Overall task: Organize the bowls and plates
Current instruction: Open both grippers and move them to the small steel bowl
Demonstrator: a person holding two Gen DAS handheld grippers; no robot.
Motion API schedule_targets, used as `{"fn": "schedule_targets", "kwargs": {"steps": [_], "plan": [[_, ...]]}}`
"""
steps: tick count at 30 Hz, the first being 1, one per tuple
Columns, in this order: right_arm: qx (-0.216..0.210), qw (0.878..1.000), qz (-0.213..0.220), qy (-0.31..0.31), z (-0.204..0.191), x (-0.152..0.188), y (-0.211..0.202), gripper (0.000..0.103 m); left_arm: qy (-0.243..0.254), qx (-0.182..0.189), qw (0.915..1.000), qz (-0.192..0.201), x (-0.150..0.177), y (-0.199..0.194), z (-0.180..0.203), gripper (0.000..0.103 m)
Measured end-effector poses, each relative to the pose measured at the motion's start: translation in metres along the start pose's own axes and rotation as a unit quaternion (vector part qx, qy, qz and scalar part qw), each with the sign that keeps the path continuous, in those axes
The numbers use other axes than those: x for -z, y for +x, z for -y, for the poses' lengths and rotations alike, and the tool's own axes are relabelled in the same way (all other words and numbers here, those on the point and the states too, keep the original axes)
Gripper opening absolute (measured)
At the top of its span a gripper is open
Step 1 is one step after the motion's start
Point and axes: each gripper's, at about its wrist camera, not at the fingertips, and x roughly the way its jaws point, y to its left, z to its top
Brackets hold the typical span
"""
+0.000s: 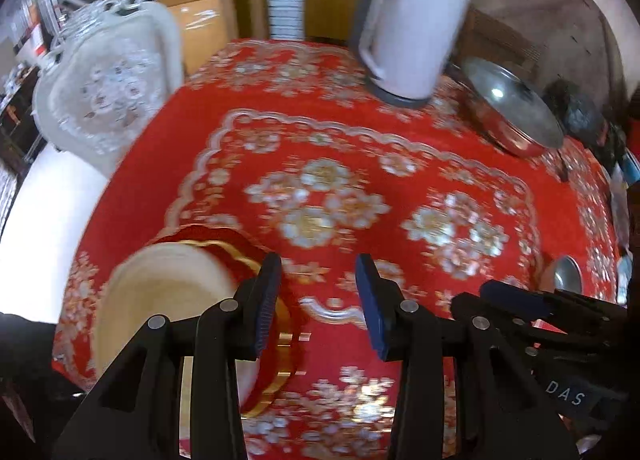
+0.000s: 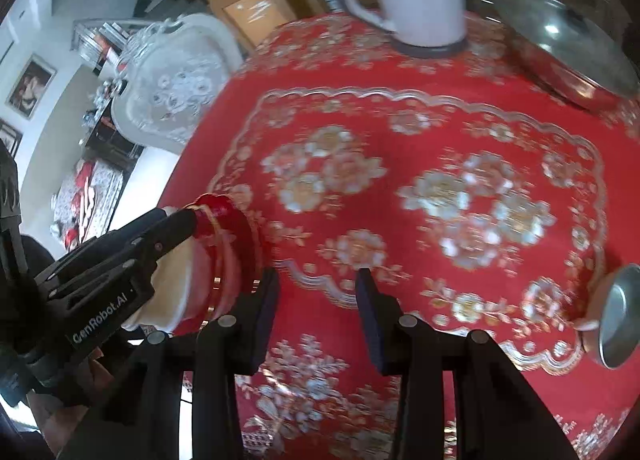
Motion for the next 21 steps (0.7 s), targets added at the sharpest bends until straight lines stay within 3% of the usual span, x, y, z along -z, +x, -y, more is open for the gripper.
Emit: {"fn": "schedule_targets", "kwargs": {"steps": [9, 21], "plan": [[0.014, 0.999, 0.012, 0.046, 0.057, 0.010, -0.023, 0.039, 0.053, 0.021, 0.9983, -0.014, 0.001, 0.016, 0.067, 0.038], [0.025, 0.996, 0.010, 0.087, 0.104, 0.026, -0.035, 0.040, 0.085, 0.030, 0.9954, -0.030, 0.007, 0.032, 0.116, 0.038]]}}
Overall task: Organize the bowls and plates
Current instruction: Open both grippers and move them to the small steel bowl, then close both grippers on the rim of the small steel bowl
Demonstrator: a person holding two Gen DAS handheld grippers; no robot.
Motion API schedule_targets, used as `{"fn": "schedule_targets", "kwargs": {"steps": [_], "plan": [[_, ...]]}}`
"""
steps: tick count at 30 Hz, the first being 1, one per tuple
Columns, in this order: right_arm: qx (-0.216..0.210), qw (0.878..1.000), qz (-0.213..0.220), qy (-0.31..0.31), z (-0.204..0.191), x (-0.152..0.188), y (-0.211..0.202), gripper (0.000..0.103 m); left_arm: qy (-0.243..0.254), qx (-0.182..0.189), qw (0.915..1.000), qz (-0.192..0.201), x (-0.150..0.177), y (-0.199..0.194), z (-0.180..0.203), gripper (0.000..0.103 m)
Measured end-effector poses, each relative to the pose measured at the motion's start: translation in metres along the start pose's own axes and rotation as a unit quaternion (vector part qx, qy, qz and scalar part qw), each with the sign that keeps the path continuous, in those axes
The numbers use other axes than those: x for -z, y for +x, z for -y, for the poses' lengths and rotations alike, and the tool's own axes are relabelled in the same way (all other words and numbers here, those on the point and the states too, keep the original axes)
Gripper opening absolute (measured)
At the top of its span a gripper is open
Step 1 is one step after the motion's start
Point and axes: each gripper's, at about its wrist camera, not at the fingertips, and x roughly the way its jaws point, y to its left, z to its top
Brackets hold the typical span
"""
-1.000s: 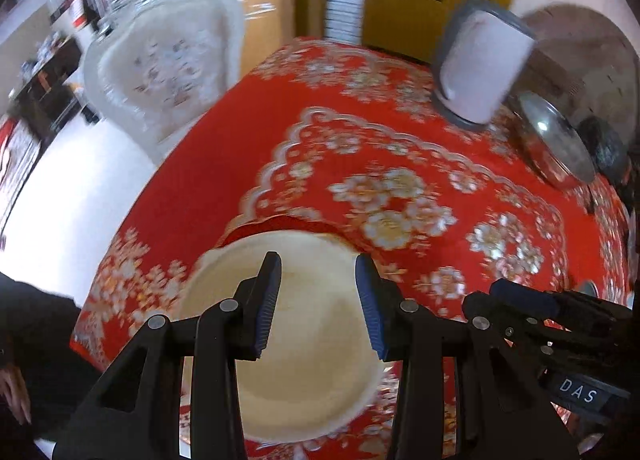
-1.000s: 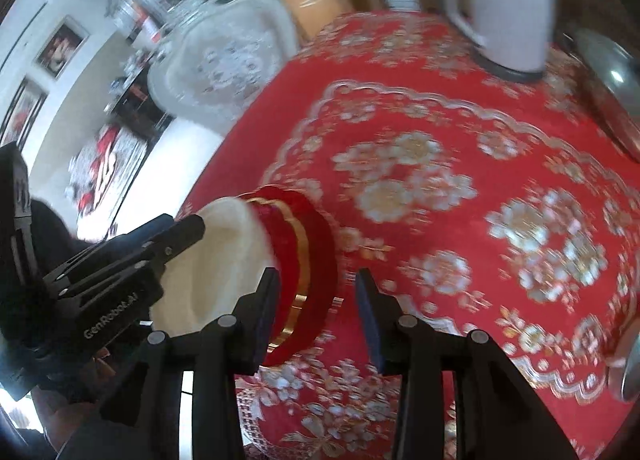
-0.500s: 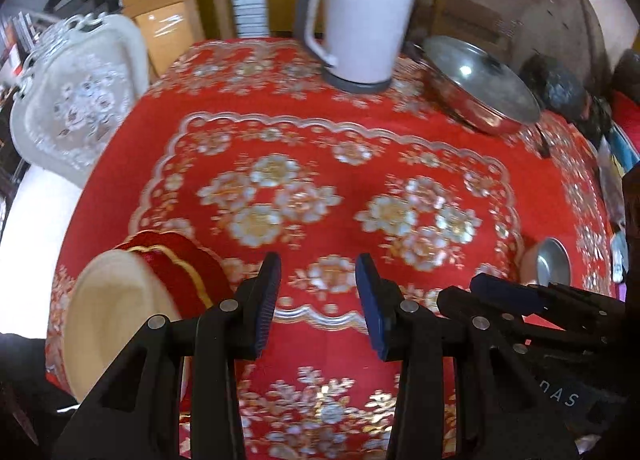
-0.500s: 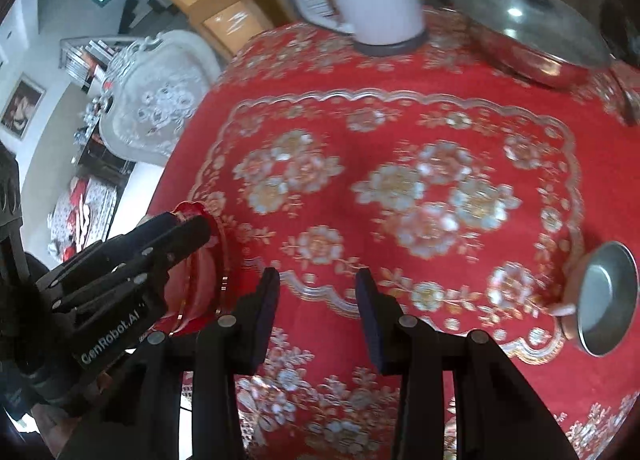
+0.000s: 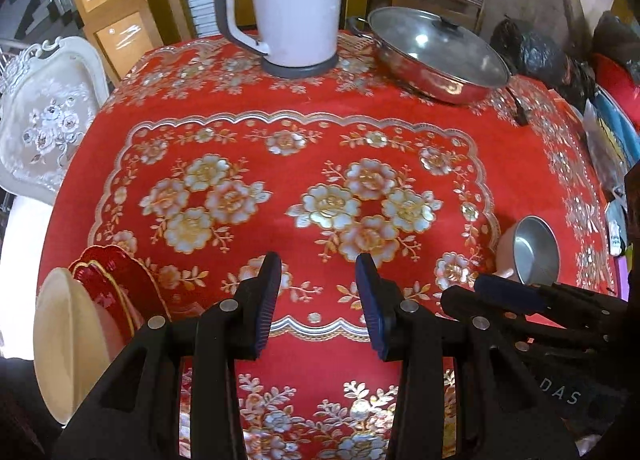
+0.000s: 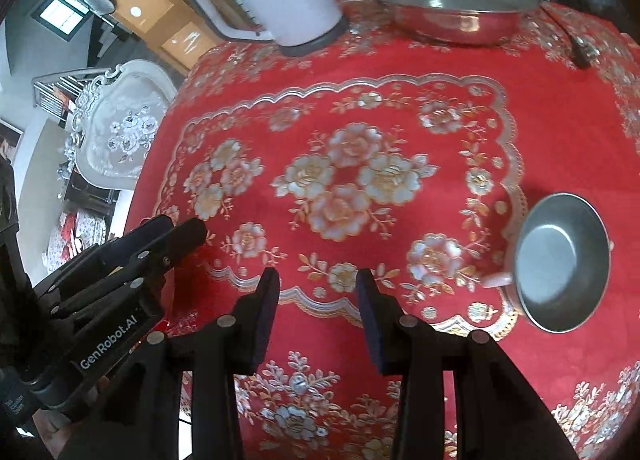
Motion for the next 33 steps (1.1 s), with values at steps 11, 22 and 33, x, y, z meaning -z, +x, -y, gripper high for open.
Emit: {"fn": "schedule_targets", "kwargs": {"steps": [11, 22, 33], "plan": [[0.007, 1.000, 0.006, 0.026, 0.035, 0.004, -0.014, 0.042, 0.019, 0.008, 0.9997, -0.015, -0.001, 0.014, 0.031, 0.038], [0.038, 0.995, 0.024, 0.093, 0.099, 0.015, -0.040, 0.046, 0.047, 0.042, 0.9974, -0.035, -0.006, 0.032, 0.078, 0.038], [0.068, 0.983, 0.041, 0.165, 0.169, 0.034, -0.058, 0.047, 0.071, 0.081, 0.9927, -0.054, -0.023, 0.053, 0.129, 0.038]]}}
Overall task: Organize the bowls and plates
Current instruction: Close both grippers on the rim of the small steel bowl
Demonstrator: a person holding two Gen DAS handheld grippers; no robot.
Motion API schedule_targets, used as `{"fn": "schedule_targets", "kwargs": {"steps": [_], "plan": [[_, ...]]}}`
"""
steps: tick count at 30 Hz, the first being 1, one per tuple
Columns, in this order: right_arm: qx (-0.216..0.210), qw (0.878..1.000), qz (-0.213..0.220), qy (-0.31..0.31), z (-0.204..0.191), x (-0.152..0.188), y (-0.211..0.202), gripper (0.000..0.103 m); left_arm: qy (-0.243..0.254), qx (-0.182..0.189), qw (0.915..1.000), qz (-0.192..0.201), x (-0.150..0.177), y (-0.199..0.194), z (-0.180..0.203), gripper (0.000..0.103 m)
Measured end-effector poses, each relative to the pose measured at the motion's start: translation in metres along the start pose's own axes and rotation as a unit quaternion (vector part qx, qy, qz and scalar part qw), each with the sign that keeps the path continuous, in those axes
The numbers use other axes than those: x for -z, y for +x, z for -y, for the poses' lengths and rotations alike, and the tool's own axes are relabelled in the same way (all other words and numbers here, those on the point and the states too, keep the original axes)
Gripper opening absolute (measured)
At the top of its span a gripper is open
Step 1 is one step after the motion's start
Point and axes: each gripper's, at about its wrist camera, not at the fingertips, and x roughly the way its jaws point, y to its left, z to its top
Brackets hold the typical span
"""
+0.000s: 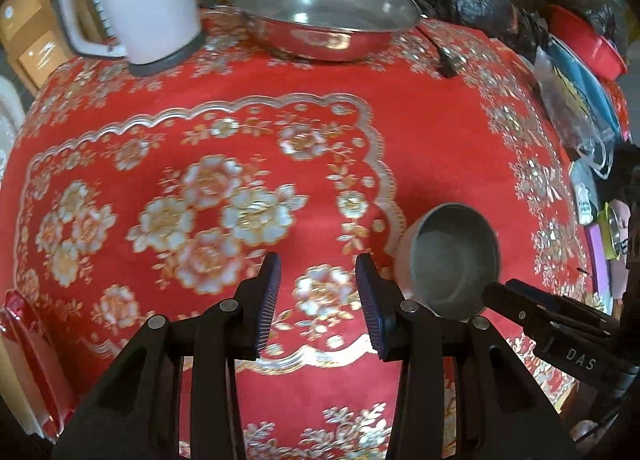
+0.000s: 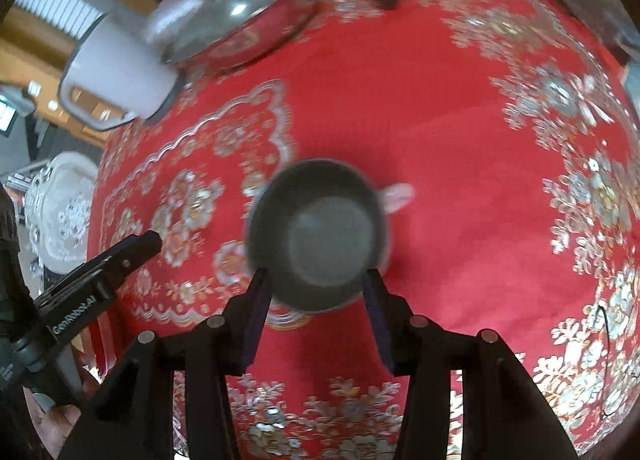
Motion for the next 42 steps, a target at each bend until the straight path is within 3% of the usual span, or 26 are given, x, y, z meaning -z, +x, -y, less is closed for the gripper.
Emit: {"fn": "schedule_targets", "kwargs": {"steps": [6, 9, 15, 27, 34, 41, 42], "plan": [[0.010, 1.000, -0.003, 0.019, 0.020, -0.006, 0.006, 0.047, 0.025, 0.025, 0.9991, -0.022, -0.008, 0.022, 0.028, 0.038], [-0.005, 0.999, -0.011, 0.035, 0.026, -0.005, 0.011, 0.047, 0.049, 0.027, 0.9981, -0.026, -0.012, 0.032, 0.040, 0.038], [0.003, 1.000, -0.016, 0.023, 0.025, -0.006, 0.024, 0.047, 0.070, 0.045, 0.9952, -0.051, -0.015, 0.052, 0.048, 0.038], [0.018, 0.999, -0.030, 0.014, 0.026, -0.010, 0.040, 0.047, 0.100, 0.036, 0.9896, -0.097, -0.011, 0.087, 0.066, 0.038], [0.024, 0.999, -0.036, 0.007, 0.022, -0.012, 0.046, 0.046, 0.107, 0.028, 0.9898, -0.090, -0.011, 0.091, 0.070, 0.038], [0.021, 0.999, -0.040, -0.003, 0.019, -0.012, 0.049, 0.031, 0.109, 0.023, 0.9895, -0.092, -0.012, 0.093, 0.074, 0.037], [0.017, 0.999, -0.041, -0.003, 0.018, -0.012, 0.049, 0.028, 0.105, 0.029, 0.9893, -0.097, -0.013, 0.093, 0.072, 0.031]]}}
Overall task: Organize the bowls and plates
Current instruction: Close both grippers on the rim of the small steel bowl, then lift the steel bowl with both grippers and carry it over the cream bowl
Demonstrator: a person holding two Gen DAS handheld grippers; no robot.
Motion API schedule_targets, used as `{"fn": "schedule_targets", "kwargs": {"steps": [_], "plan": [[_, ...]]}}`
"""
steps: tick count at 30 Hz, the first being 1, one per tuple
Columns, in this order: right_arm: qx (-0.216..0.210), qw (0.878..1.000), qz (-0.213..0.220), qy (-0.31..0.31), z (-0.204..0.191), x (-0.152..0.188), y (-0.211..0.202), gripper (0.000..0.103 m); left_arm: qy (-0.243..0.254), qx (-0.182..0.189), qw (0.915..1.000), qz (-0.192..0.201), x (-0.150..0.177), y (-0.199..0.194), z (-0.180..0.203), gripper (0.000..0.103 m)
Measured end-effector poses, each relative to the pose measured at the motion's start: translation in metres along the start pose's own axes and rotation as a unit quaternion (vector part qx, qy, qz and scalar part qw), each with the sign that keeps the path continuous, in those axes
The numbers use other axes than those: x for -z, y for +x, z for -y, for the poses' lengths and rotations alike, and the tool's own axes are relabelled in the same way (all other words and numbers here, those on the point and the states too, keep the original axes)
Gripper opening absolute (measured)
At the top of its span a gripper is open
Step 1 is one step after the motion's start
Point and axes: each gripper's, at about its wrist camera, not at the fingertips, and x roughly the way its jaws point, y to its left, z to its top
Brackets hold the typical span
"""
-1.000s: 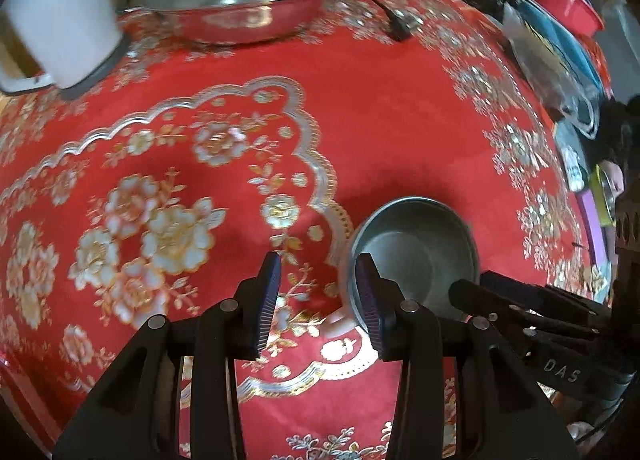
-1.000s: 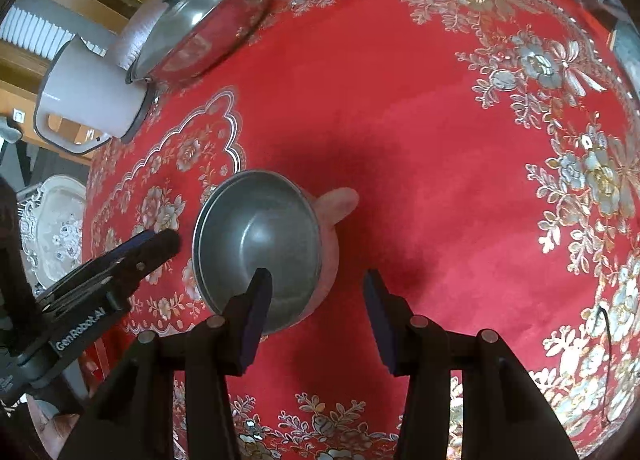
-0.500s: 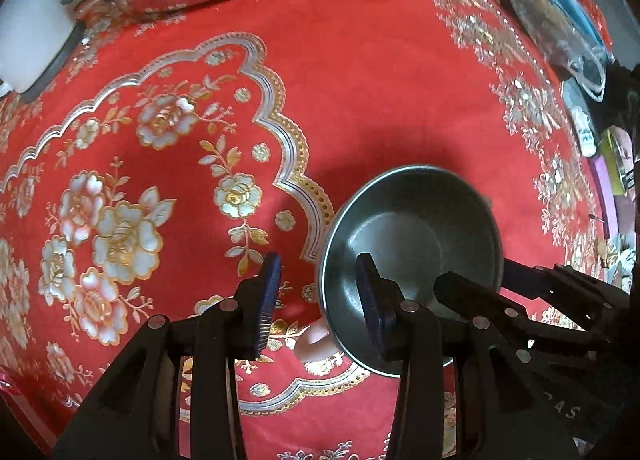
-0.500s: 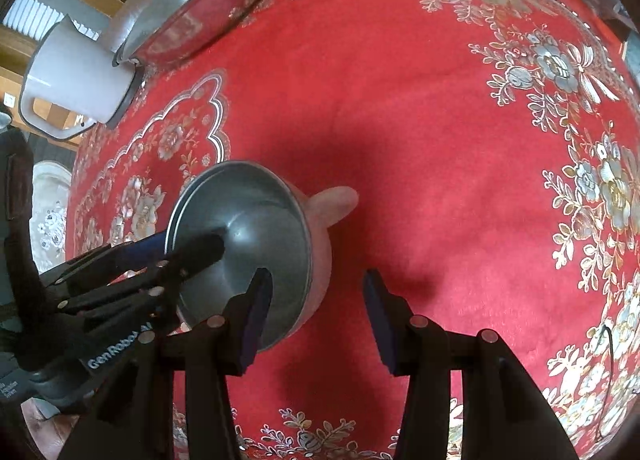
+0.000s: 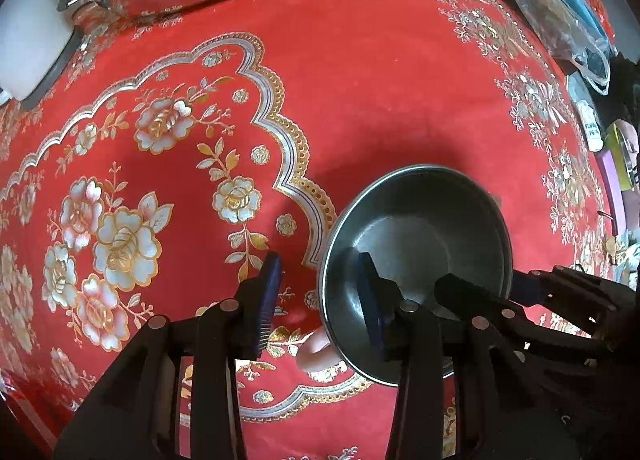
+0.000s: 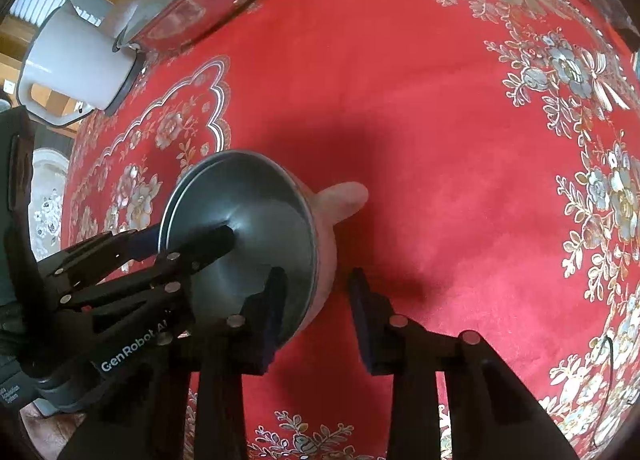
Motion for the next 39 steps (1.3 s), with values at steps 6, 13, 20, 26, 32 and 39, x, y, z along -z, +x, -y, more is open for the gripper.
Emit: {"fn": "schedule_targets", "kwargs": {"steps": [6, 13, 20, 26, 32, 39], "plan": [[0.005, 1.000, 0.005, -0.014, -0.004, 0.000, -0.002, 0.023, 0.003, 0.015, 0.9997, -0.021, 0.000, -0.002, 0.000, 0.012], [0.005, 1.000, 0.004, -0.025, -0.007, 0.000, -0.004, 0.022, -0.003, 0.021, 0.9996, -0.019, 0.004, -0.004, -0.005, 0.011], [-0.010, 0.999, -0.002, -0.033, -0.016, -0.002, -0.005, 0.022, -0.018, 0.016, 0.9996, -0.013, 0.010, -0.015, -0.023, 0.011], [-0.014, 0.998, -0.003, -0.059, -0.041, -0.006, -0.008, 0.022, -0.046, 0.014, 0.9988, 0.000, 0.018, -0.035, -0.051, 0.011], [-0.024, 0.995, -0.007, -0.102, -0.085, -0.008, -0.009, 0.022, -0.085, 0.003, 0.9962, 0.020, 0.029, -0.059, -0.087, 0.011], [-0.038, 0.987, -0.014, -0.155, -0.141, -0.005, -0.006, 0.022, -0.139, -0.015, 0.9892, 0.044, 0.058, -0.092, -0.138, 0.011]]}}
